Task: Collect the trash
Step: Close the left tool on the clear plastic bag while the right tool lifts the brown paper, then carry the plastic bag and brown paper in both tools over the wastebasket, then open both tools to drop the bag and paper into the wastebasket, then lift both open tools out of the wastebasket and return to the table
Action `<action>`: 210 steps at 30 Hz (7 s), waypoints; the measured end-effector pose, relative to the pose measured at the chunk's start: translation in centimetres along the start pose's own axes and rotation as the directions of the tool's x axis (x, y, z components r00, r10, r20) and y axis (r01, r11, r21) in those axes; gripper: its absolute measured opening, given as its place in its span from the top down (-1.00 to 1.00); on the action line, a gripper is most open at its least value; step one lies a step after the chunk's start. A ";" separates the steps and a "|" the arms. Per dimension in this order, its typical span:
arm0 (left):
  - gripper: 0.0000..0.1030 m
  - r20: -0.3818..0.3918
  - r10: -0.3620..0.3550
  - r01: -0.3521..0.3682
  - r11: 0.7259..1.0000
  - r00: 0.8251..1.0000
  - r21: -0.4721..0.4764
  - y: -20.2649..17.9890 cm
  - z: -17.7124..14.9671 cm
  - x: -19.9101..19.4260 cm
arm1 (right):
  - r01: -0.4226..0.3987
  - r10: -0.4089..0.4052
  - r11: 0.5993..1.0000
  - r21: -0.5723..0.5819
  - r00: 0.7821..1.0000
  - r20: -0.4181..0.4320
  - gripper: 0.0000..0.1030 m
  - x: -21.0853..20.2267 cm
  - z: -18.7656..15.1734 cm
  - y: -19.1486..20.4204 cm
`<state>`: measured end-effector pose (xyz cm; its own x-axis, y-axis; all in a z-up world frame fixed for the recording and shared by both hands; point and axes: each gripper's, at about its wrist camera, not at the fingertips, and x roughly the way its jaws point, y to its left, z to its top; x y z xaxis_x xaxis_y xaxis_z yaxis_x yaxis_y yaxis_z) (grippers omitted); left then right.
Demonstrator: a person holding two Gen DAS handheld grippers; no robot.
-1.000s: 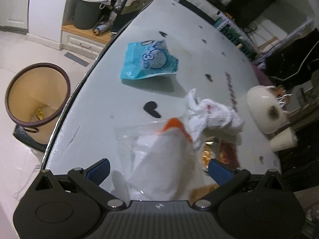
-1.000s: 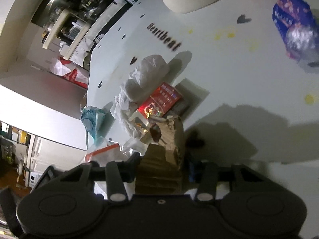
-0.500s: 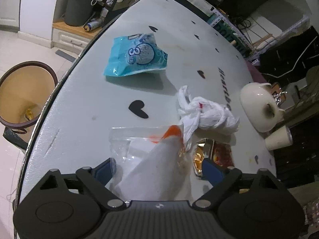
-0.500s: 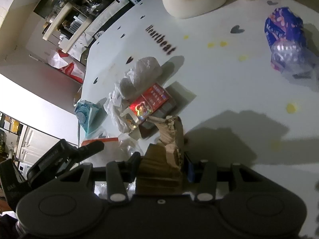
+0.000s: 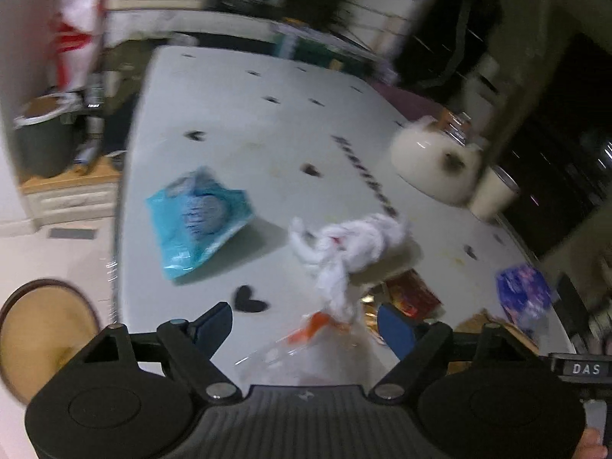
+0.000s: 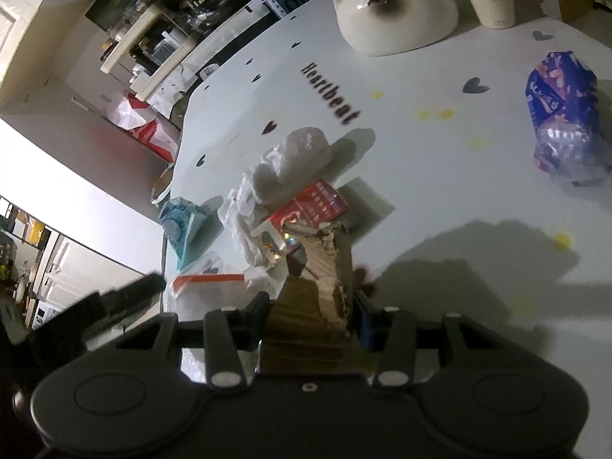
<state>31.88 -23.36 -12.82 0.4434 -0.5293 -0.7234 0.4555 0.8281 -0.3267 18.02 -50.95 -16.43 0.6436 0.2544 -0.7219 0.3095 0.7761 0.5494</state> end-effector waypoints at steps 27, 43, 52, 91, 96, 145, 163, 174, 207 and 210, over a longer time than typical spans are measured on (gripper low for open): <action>0.34 -0.380 -0.310 0.297 0.950 0.872 -0.093 -5.2 -4.8 2.1 | 0.120 -0.127 0.989 -0.090 0.989 -0.080 0.17 -0.8 -3.3 -0.7; 0.78 -0.471 -0.352 0.303 0.936 0.809 -0.180 -5.0 -8.2 2.5 | 0.110 -0.114 0.992 -0.053 0.990 -0.088 -0.40 -3.4 -4.3 -2.4; 0.88 -0.347 -0.306 0.243 0.946 0.887 -0.213 -4.2 -8.1 -0.6 | 0.113 -0.094 0.983 0.148 0.987 -0.128 -0.45 -4.3 -6.7 -5.0; 0.89 0.086 0.129 -0.130 0.992 0.988 0.003 -7.1 -7.7 -15.5 | 0.092 -0.051 0.950 -0.299 0.988 0.144 0.15 -9.9 -6.0 8.4; 0.89 0.109 0.193 -0.190 0.981 0.975 -0.042 -4.8 -7.5 -17.3 | 0.098 -0.045 0.926 -0.364 0.988 0.150 0.15 -8.6 -6.0 11.7; 0.89 -0.127 0.303 -0.324 0.923 0.944 -0.208 35.2 0.2 -8.2 | 0.083 -0.195 0.846 -0.527 0.968 -0.161 0.14 30.4 -8.4 36.8; 0.89 -0.376 0.232 -0.367 0.864 0.897 -0.343 42.0 -6.4 6.1 | 0.081 -0.304 0.852 -0.518 0.881 -0.363 0.12 47.8 -12.2 31.9; 0.88 -0.429 0.165 -0.366 0.818 0.888 -0.443 43.8 -8.8 8.6 | 0.050 -0.331 0.800 -0.598 0.868 -0.370 0.06 52.6 -12.2 32.0; -0.02 -0.500 0.169 -0.354 0.885 0.849 -0.303 42.0 -7.6 7.1 | 0.087 -0.319 0.872 -0.482 0.847 -0.425 -0.19 47.0 -12.0 31.0; -0.10 -0.499 0.177 -0.354 0.891 0.848 -0.286 41.5 -7.4 5.9 | 0.086 -0.319 0.869 -0.488 0.850 -0.419 -0.28 45.8 -11.9 31.5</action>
<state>47.70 9.27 -35.16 0.0713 -0.2099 -0.9751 0.0281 0.9776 -0.2084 48.90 -8.01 -37.15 0.1546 0.2102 -0.9654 -0.0178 0.9775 0.2100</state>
